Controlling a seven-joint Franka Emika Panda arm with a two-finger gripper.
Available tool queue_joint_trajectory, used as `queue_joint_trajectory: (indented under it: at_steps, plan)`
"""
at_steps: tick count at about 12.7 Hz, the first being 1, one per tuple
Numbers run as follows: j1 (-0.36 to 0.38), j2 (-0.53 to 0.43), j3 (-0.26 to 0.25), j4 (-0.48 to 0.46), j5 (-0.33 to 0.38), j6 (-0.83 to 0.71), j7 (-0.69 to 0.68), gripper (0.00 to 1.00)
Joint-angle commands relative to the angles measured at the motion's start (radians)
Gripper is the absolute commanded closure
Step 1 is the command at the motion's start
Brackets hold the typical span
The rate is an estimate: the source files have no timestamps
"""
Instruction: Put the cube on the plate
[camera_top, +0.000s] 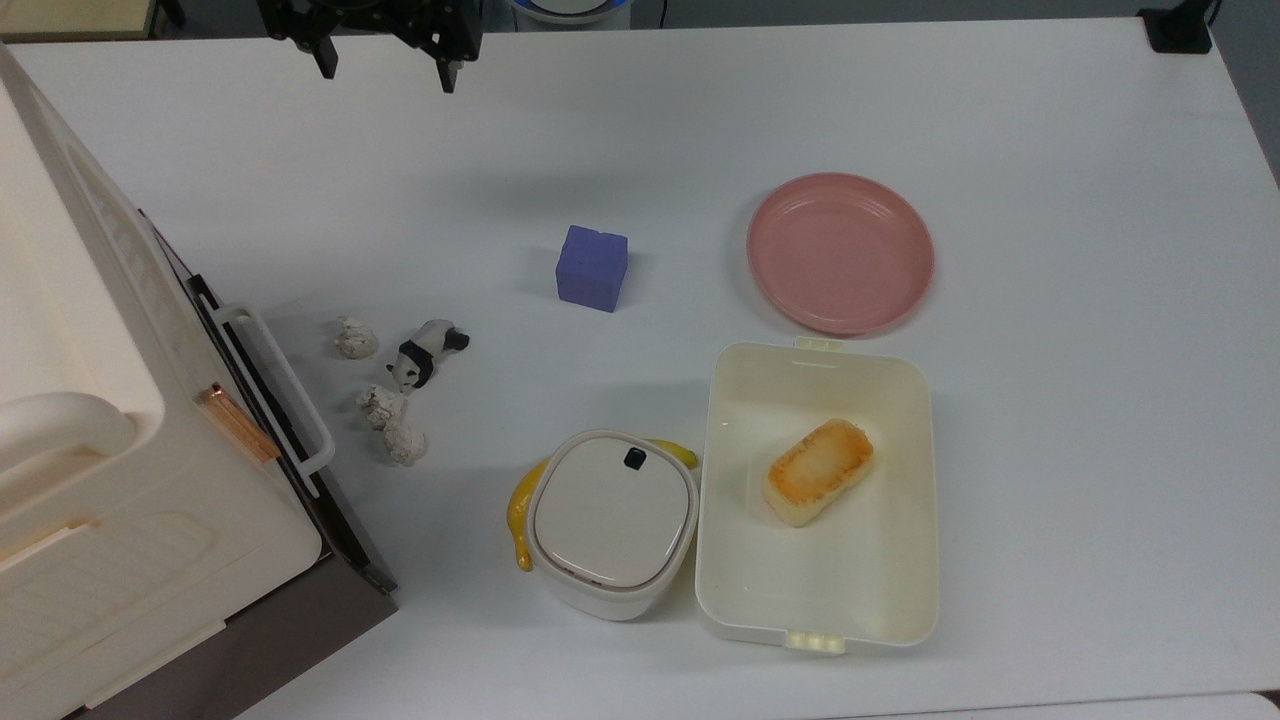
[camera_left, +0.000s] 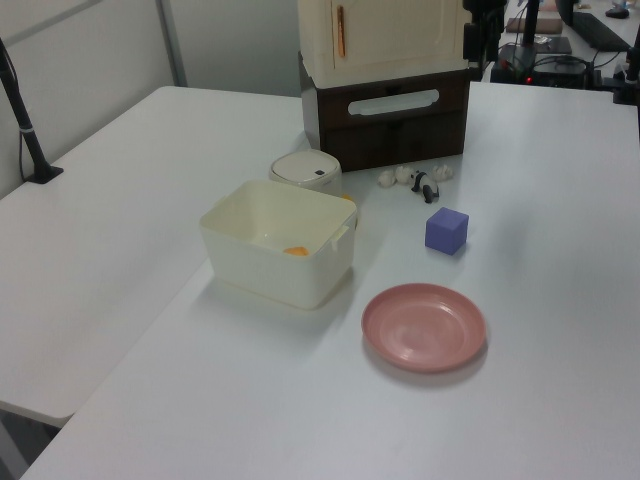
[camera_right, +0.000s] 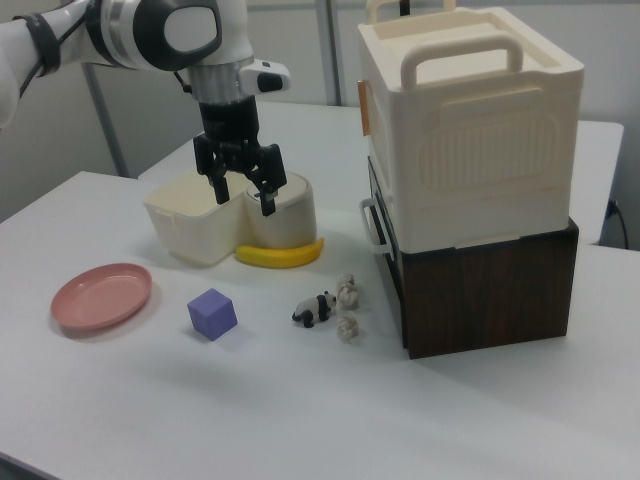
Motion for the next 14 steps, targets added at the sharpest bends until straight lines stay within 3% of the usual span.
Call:
queue_joint_trajectory:
  at_steps: [1,14]
  plan:
    - [-0.006,-0.003,0.007,-0.003,0.013,0.028,-0.019,0.0]
    - [-0.003,0.005,0.01,-0.026,0.013,0.07,-0.021,0.0]
